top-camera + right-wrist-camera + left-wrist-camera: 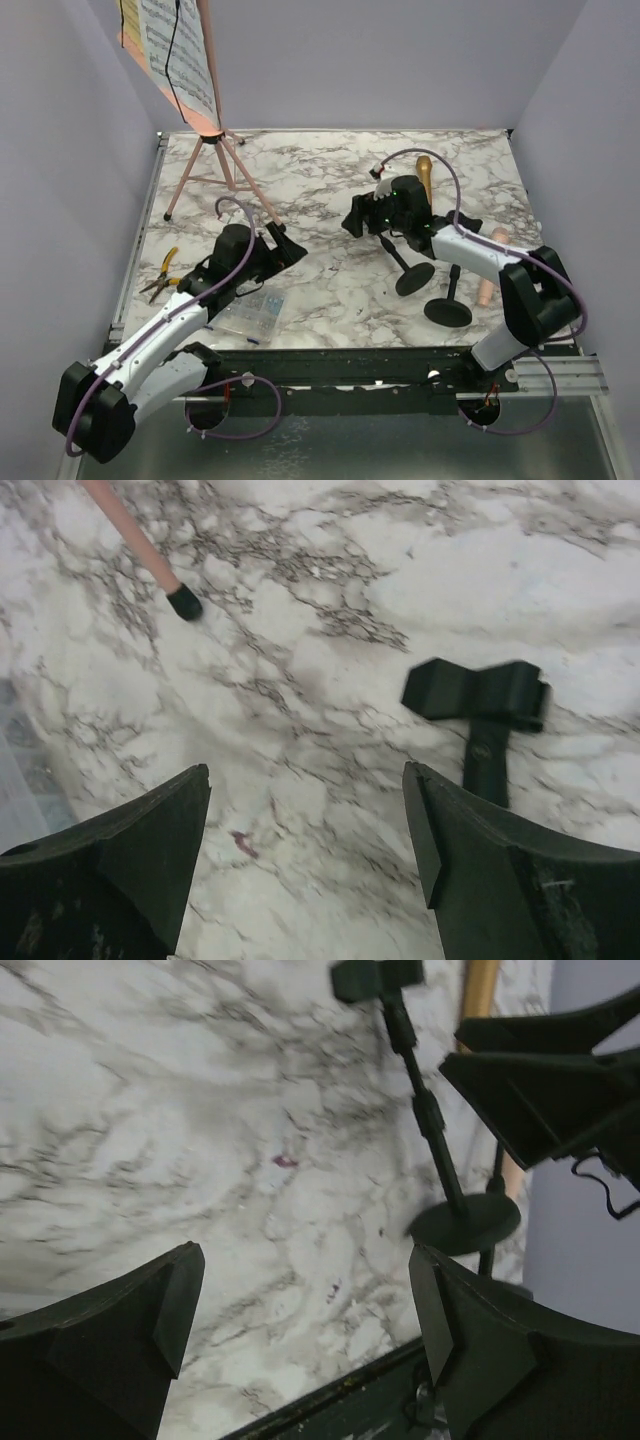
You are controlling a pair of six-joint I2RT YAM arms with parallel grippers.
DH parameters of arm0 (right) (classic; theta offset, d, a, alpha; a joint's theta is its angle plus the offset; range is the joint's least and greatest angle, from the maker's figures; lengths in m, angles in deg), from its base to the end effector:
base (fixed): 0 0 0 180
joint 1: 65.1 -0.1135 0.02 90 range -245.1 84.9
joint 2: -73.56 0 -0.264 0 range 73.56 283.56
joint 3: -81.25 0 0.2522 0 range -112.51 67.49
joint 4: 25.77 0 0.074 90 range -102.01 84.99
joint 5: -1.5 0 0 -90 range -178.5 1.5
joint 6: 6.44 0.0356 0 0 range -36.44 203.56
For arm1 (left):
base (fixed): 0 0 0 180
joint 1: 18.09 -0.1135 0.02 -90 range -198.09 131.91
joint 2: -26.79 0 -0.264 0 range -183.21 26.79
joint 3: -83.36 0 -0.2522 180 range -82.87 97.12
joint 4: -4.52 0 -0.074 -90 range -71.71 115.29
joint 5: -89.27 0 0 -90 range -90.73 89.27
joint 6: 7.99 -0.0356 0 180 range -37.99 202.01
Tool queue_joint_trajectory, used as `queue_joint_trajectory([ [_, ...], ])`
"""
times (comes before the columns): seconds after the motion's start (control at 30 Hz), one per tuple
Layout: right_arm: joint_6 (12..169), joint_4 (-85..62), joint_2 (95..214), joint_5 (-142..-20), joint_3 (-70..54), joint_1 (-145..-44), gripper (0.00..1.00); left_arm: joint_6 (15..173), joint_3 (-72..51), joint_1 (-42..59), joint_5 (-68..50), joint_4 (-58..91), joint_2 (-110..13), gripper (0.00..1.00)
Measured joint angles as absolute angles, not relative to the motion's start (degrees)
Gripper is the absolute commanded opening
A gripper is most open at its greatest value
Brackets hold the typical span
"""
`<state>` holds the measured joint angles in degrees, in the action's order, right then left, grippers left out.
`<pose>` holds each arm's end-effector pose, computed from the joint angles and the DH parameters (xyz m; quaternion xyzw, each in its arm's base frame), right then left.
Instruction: Set up the instrument practice props
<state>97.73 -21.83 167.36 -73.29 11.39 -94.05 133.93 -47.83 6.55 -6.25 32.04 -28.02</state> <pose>0.3138 0.1843 0.2239 -0.1769 0.8333 0.2934 0.4340 0.1894 -0.0906 0.2425 -0.1854 0.8605 -0.3261 0.3447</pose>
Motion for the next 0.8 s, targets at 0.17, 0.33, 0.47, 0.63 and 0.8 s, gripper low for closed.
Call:
queue_joint_trajectory([
  [0.17,94.65,-18.57,157.02,-81.64,17.45,-93.11,0.89,134.69,-48.44,19.06,-4.20,24.44,-28.85,0.91],
  [0.33,99.57,-17.20,152.17,-86.28,19.31,-91.84,0.91,126.74,-33.45,20.94,-5.03,23.08,-43.54,0.91],
  [0.47,106.56,-11.45,151.82,-89.62,19.22,-91.36,0.94,118.50,-18.71,20.94,-6.32,24.77,-52.22,0.91],
  [0.63,119.46,6.02,151.90,-98.71,15.90,-90.86,0.96,110.61,-10.47,20.94,-6.82,27.76,-54.75,0.92],
  [0.8,132.51,26.08,154.05,-104.81,6.41,-90.75,0.98,104.38,-10.58,20.94,-7.87,30.21,-55.17,0.92],
])
